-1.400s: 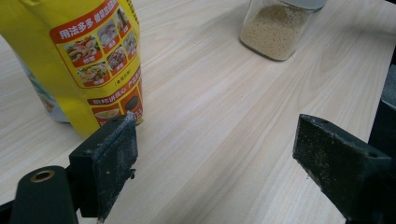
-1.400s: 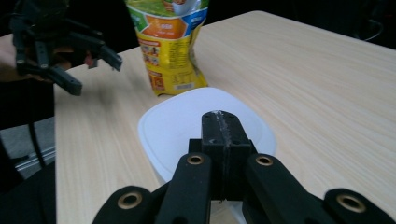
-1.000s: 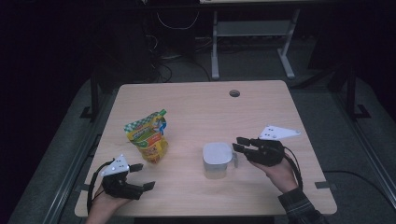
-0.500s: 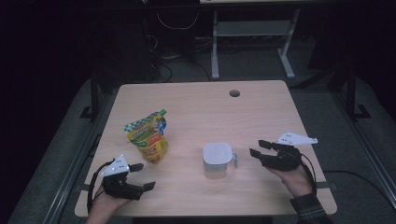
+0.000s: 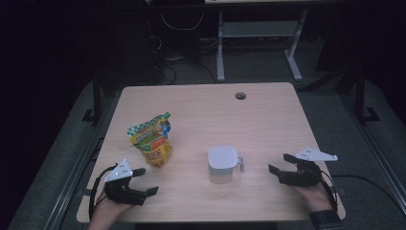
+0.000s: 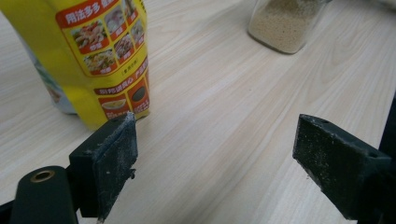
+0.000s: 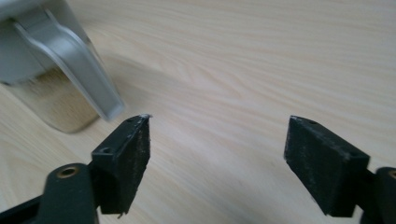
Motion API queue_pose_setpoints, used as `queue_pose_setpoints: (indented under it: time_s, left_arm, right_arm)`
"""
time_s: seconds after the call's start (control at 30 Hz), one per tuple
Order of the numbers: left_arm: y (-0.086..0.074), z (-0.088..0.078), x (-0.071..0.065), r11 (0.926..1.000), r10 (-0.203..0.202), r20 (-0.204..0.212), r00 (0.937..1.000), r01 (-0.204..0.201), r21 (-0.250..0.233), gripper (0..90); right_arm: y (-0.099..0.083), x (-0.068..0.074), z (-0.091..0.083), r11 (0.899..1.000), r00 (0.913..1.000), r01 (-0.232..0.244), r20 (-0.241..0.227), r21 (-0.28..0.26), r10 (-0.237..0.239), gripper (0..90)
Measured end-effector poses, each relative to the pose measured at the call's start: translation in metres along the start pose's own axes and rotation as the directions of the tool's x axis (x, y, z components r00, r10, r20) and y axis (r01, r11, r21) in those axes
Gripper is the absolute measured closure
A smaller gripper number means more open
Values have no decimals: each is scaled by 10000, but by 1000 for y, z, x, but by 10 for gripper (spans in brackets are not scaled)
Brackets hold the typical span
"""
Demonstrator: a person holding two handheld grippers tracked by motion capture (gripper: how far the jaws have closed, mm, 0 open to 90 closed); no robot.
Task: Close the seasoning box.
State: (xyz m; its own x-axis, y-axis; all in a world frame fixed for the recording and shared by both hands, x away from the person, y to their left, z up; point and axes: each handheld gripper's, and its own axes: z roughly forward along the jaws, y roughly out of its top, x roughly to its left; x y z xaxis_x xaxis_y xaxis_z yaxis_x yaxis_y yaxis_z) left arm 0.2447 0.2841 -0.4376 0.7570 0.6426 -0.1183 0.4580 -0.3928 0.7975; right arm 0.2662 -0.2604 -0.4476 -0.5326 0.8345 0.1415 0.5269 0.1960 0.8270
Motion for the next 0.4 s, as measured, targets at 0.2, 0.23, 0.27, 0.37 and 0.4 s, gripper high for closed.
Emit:
queue_pose_setpoints:
  time_s: [0.2, 0.23, 0.27, 0.37, 0.4]
  left_arm:
    - [-1, 2, 1, 9998, 60, -59, 10000, -59, 163, 135]
    - [-1, 2, 1, 9998, 49, -81, 10000, -48, 170, 135]
    - [-1, 2, 1, 9998, 56, -99, 9999, -54, 178, 135]
    - [-1, 1, 1, 9998, 19, -132, 9999, -16, 173, 135]
    - [-1, 1, 1, 9998, 5, -127, 9999, -3, 189, 135]
  right_arm:
    - [-15, 0, 2, 9990, 9970, 252, 721, 377, -278, 141]
    - [-15, 0, 2, 9985, 9961, 328, 802, 434, -362, 140]
    - [-15, 0, 3, 9986, 9961, 311, 813, 424, -345, 140]
    - [-14, -1, 3, 9990, 9966, 307, 757, 336, -332, 139]
    - [-14, -1, 3, 9990, 9968, 311, 729, 322, -334, 139]
